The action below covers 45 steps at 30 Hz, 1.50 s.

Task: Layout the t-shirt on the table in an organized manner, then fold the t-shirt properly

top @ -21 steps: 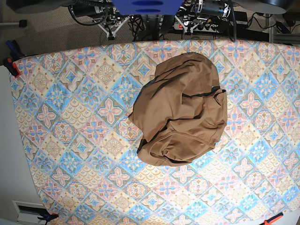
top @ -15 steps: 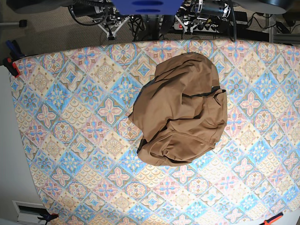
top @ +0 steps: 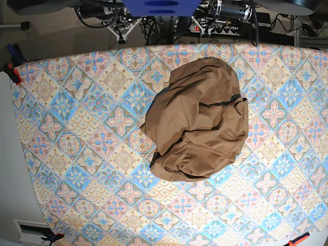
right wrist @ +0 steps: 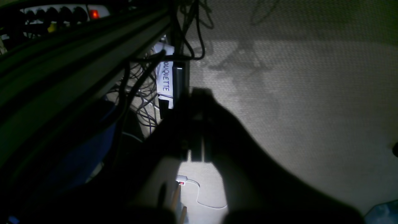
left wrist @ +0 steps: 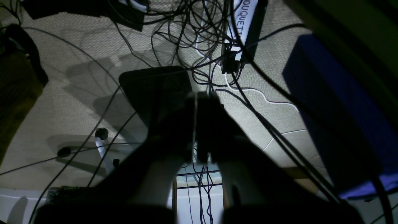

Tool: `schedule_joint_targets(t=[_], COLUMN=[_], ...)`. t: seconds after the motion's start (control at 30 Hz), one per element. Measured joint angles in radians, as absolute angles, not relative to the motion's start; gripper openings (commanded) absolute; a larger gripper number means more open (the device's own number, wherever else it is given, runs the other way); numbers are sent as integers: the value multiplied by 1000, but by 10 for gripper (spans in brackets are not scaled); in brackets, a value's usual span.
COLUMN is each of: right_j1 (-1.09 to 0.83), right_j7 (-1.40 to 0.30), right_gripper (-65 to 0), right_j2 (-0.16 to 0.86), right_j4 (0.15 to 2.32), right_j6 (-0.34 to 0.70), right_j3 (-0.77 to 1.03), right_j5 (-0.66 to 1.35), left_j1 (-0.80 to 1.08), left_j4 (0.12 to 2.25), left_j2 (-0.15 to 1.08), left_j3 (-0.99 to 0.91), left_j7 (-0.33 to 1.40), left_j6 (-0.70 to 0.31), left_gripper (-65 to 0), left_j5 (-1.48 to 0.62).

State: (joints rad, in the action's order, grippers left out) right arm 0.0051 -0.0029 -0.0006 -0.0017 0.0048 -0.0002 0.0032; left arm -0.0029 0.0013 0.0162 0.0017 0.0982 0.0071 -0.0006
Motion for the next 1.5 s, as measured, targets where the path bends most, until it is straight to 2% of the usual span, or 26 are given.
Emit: schedule_joint_targets(t=[1.23, 1.5], right_j1=[2, 2], right_j7=[-3, -2], right_gripper=[-650, -650], right_j2=[0, 0], right_j4=[-2, -2], right_j6=[5, 5], right_j3=[6, 6], right_j5=[4, 4], left_j1=[8, 11], left_j4=[1, 1], left_j2=[17, 17], left_j3=[9, 100], left_j7=[98, 98], left_j6=[4, 4], left_gripper=[-650, -650], left_j5=[3, 99])
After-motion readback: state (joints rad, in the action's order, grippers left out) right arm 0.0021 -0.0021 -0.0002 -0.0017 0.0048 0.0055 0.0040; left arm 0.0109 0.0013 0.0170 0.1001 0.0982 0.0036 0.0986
